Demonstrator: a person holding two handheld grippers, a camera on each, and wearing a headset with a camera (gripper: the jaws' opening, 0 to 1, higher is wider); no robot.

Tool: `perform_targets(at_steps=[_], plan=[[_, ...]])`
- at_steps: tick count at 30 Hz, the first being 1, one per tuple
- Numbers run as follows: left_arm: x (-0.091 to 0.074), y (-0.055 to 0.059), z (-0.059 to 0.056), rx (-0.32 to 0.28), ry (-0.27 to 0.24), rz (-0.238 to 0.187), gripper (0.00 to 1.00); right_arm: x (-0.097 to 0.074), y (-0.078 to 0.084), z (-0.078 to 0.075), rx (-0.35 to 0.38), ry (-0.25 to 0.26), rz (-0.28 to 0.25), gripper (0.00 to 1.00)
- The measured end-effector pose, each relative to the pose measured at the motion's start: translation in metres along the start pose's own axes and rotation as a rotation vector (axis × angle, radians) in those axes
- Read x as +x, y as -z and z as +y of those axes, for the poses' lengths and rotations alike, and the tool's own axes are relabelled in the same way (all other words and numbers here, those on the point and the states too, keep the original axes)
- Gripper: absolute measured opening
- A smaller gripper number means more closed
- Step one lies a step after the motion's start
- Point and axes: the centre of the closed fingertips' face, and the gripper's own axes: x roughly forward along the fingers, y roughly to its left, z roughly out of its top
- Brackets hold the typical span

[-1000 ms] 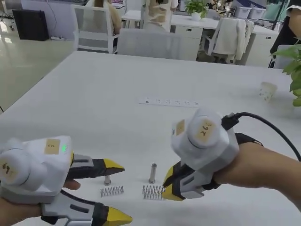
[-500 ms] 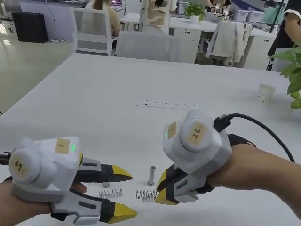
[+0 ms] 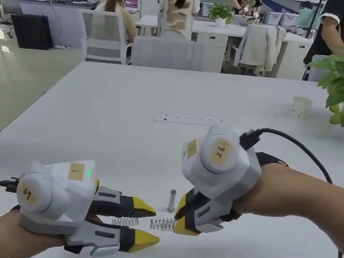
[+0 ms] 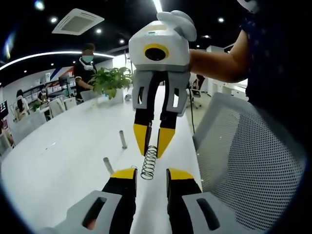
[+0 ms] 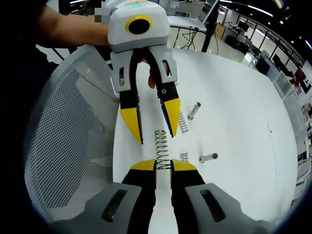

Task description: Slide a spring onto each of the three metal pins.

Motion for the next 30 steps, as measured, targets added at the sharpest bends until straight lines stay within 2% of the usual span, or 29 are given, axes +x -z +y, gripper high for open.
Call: perform_targets(at_steps=[13, 19, 30], plan=[[0.0009, 0.0017, 0.0007, 0.038, 0.002, 0.007, 0.03, 0.0011, 0.001, 0.0029, -0.016, -0.013, 0.01, 0.08], [0.0032, 0.0033, 0.0004, 0.059, 0.003, 0.016, 0.02, 0.0001, 0.0016, 0.0024, -0.015, -0.013, 0.006, 0.08], [0.0039, 0.0038, -0.0006, 0.057, 0.007, 0.019, 0.02, 0.0012, 0.0026, 0.0028, 0.003, -0.016, -0.016, 0.09]])
